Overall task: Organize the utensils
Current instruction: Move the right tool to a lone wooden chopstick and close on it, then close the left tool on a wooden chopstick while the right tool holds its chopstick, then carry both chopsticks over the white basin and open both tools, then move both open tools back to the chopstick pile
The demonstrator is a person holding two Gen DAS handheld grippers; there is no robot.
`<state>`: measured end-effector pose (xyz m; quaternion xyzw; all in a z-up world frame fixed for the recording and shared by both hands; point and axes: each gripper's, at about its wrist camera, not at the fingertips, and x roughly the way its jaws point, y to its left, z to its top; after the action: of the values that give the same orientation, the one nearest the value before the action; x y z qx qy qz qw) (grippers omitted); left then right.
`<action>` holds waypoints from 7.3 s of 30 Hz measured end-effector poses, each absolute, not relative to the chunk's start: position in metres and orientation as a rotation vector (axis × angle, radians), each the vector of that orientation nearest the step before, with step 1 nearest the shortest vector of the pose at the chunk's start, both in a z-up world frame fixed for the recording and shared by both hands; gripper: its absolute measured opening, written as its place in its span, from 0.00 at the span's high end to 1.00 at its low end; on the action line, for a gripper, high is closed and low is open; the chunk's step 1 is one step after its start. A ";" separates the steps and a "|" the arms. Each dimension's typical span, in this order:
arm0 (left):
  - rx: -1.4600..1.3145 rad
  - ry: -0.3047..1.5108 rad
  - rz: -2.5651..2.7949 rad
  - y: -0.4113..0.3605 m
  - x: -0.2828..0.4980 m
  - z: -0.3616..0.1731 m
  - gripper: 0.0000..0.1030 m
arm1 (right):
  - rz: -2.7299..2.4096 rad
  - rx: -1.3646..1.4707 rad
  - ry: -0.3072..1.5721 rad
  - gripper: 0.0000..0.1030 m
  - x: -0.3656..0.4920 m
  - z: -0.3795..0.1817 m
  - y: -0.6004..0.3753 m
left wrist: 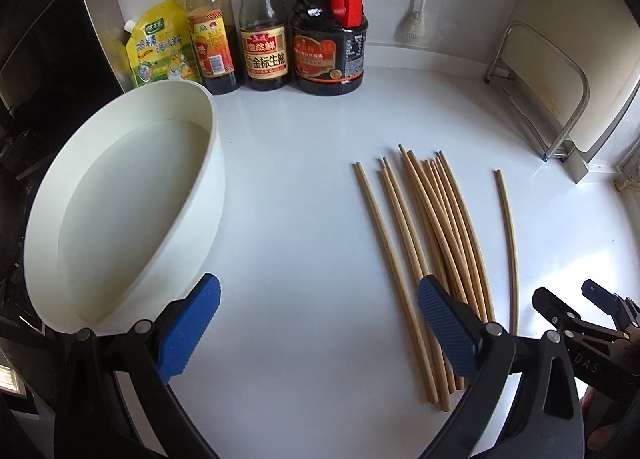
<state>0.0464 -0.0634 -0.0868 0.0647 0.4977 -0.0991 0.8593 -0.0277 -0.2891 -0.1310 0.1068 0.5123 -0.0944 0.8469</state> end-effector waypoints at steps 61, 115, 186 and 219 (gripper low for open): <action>0.045 1.141 -0.293 -0.082 0.058 -0.156 0.96 | -0.136 0.069 1.073 0.94 -0.008 -0.159 -0.271; 0.072 1.068 -0.364 -0.069 0.056 -0.110 0.93 | -0.095 0.162 0.995 0.94 -0.002 -0.114 -0.267; -0.065 1.047 -0.095 0.178 0.117 -0.075 0.55 | 0.241 0.103 0.972 0.66 0.081 -0.053 -0.017; 0.081 1.010 -0.408 -0.021 0.035 -0.066 0.27 | -0.099 0.174 0.987 0.50 -0.040 -0.070 -0.225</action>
<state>0.0350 -0.0210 -0.0662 0.0384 0.4804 -0.1940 0.8544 -0.0397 -0.2248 -0.0701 0.0832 0.4729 -0.0473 0.8759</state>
